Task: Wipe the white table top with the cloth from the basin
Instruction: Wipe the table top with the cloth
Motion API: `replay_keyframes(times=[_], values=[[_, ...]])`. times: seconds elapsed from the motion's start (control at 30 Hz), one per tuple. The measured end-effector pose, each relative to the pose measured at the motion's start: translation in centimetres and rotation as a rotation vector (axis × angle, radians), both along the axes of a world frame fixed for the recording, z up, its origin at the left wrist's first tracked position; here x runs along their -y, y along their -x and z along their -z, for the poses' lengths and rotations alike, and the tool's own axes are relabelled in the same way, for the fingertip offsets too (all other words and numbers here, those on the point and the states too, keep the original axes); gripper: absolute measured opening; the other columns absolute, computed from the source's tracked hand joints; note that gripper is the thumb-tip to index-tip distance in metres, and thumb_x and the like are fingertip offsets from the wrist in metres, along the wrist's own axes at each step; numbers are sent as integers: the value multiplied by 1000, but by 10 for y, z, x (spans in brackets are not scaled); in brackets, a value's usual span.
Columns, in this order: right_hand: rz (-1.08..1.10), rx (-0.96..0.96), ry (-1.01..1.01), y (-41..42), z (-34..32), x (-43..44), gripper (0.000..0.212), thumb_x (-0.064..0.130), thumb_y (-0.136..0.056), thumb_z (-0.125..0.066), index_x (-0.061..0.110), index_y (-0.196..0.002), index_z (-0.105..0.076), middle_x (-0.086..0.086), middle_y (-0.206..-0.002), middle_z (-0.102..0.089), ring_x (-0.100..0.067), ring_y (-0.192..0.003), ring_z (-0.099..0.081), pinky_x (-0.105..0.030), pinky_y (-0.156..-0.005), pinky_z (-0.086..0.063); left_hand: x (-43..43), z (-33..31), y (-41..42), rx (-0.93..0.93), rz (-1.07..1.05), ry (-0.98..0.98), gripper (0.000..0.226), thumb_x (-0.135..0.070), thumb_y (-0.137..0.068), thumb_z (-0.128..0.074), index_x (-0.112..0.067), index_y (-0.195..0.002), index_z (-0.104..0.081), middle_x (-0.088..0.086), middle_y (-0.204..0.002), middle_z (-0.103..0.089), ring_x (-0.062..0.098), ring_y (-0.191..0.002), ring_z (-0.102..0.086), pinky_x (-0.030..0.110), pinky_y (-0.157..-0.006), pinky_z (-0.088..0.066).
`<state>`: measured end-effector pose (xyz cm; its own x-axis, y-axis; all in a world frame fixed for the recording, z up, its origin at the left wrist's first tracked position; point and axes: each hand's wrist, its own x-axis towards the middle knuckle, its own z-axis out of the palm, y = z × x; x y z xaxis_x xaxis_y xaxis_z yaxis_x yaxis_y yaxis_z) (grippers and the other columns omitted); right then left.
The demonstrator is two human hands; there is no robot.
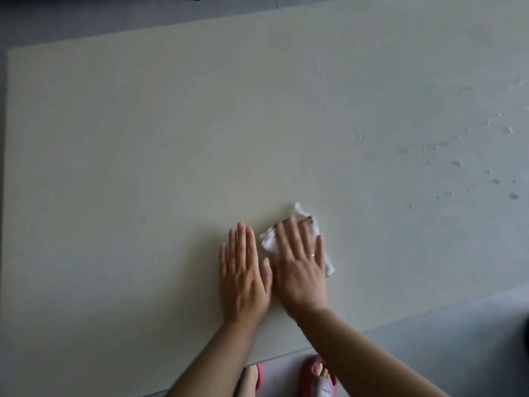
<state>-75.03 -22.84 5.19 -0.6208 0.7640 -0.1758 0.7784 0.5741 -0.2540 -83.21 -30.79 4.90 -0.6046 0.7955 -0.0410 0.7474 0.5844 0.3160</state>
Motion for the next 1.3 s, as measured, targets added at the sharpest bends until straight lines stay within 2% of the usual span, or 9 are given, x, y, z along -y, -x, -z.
replay_keyframes(times=[0.13,0.4,0.53,0.63,0.87,0.93,1.03,1.13,1.3], values=[[-286,-9,-25,-51,0,-22,53,40,-95,-31,25,-146,-29,1,-155,-21,-22,-145,-15,-43,-116,-9,24,6,-29,0,-78,92,60,-30,-92,-33,1,-143,-34,17,-153,-29,30,-141,-27,45,-115,-20],[255,18,27,-82,-5,-16,62,44,-90,-18,26,-149,-13,2,-157,-2,-16,-145,6,-39,-117,7,25,9,-34,-14,-106,107,63,-33,-91,-33,1,-144,-32,17,-153,-29,30,-142,-27,46,-114,-24],[-157,-12,29,-78,-4,59,58,36,-91,-40,24,-147,-28,1,-156,-19,-21,-145,-13,-46,-114,-11,23,7,-34,-25,-99,102,61,-31,-91,-31,4,-141,-36,20,-150,-33,35,-138,-34,47,-111,-25],[-377,-18,-19,-110,0,23,55,36,-93,-40,23,-146,-32,2,-154,-23,-22,-144,-19,-43,-114,-14,24,8,-34,-52,-96,92,61,-33,-92,-31,3,-142,-35,19,-151,-32,34,-140,-31,47,-113,-26],[182,37,35,-160,-6,-30,57,45,-93,-13,30,-148,-4,7,-158,-2,-9,-145,10,-35,-117,11,22,8,-38,-77,-127,95,62,-33,-91,-30,3,-142,-36,20,-150,-34,35,-138,-34,49,-113,-28],[240,14,37,-141,-4,-6,61,43,-91,-20,29,-148,-3,5,-158,2,-15,-145,10,-37,-116,12,19,5,-42,-80,-145,96,62,-31,-90,-30,4,-141,-36,21,-149,-34,36,-137,-35,50,-112,-28],[-83,-8,28,-136,-3,27,63,36,-90,-39,26,-149,-18,3,-157,-13,-22,-146,-6,-44,-116,-2,2,0,-55,-69,-129,66,63,-32,-90,-31,3,-142,-35,20,-150,-33,35,-139,-33,48,-113,-25],[-385,11,-3,-170,1,-10,55,41,-95,-34,28,-148,-23,4,-156,-21,-19,-146,-11,-43,-115,-11,-21,-3,-71,-53,-65,44,63,-37,-92,-30,0,-144,-33,18,-152,-31,33,-141,-29,46,-114,-23],[36,81,12,-235,-5,-91,57,48,-94,-14,33,-147,-2,8,-158,-2,-9,-145,7,-38,-119,1,-26,7,-84,-26,-45,94,69,-45,-92,-27,0,-144,-31,17,-152,-29,34,-141,-29,47,-115,-23]])
